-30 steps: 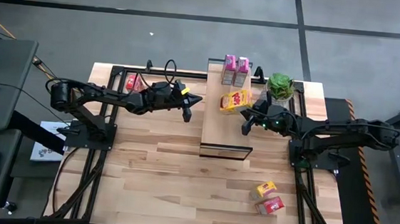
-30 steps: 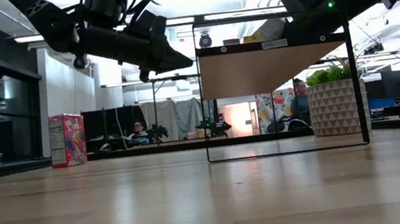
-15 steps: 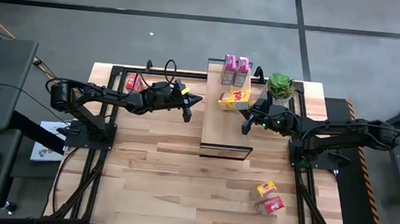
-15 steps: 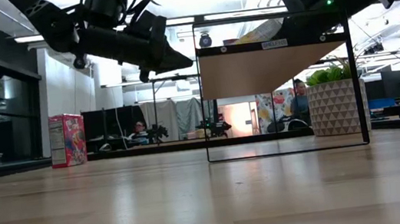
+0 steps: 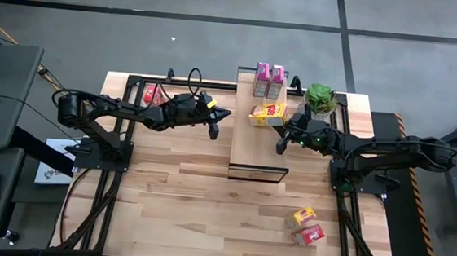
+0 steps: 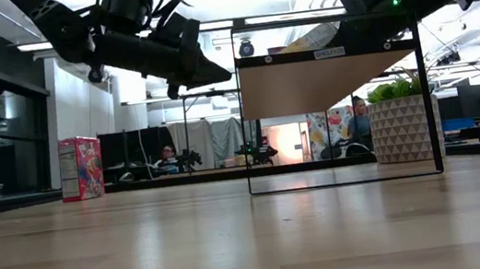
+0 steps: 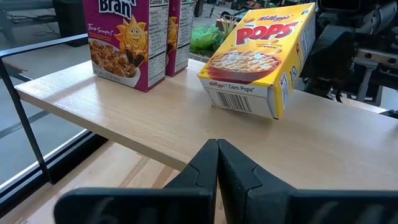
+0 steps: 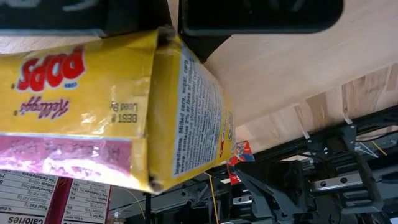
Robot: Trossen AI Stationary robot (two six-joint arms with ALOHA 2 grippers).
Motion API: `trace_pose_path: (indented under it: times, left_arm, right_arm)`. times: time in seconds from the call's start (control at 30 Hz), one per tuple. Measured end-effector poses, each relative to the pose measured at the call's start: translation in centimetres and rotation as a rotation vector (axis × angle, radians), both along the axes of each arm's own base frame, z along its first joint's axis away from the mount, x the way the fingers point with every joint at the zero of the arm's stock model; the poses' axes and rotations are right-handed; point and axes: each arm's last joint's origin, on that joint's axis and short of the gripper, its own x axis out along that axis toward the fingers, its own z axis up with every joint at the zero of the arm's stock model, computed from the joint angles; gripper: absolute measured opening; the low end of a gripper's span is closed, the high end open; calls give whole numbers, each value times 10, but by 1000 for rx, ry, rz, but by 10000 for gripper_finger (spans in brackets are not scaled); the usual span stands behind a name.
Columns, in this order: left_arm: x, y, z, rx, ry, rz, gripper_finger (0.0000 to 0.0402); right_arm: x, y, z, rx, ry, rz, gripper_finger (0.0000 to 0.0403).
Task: Stack cereal on shelf
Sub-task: Put the top yellow cereal box on the shelf
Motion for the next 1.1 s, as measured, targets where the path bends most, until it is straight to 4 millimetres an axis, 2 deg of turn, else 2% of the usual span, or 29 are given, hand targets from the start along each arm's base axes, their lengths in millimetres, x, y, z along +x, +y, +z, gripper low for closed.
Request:
trace_pose_path:
  times: [0.17, 0.37, 0.63, 0.9, 1.1]
  left_arm:
    - [0, 0, 0, -1, 1, 0, 0]
    - [0, 0, 0, -1, 1, -1, 0]
    - [1, -3, 0, -1, 1, -9, 0]
    - [1, -3, 0, -1, 0, -9, 0]
    - [1, -3, 0, -26, -12, -3, 0]
  right_arm:
    - [-2, -1, -1, -11, 20, -38, 0]
    - [-3, -4, 5, 0, 133, -154, 0]
    - [-4, -6, 7, -42, 139, -232, 0]
    - [1, 8, 15, -160, 121, -207, 0]
    - [1, 11, 15, -172, 124, -203, 0]
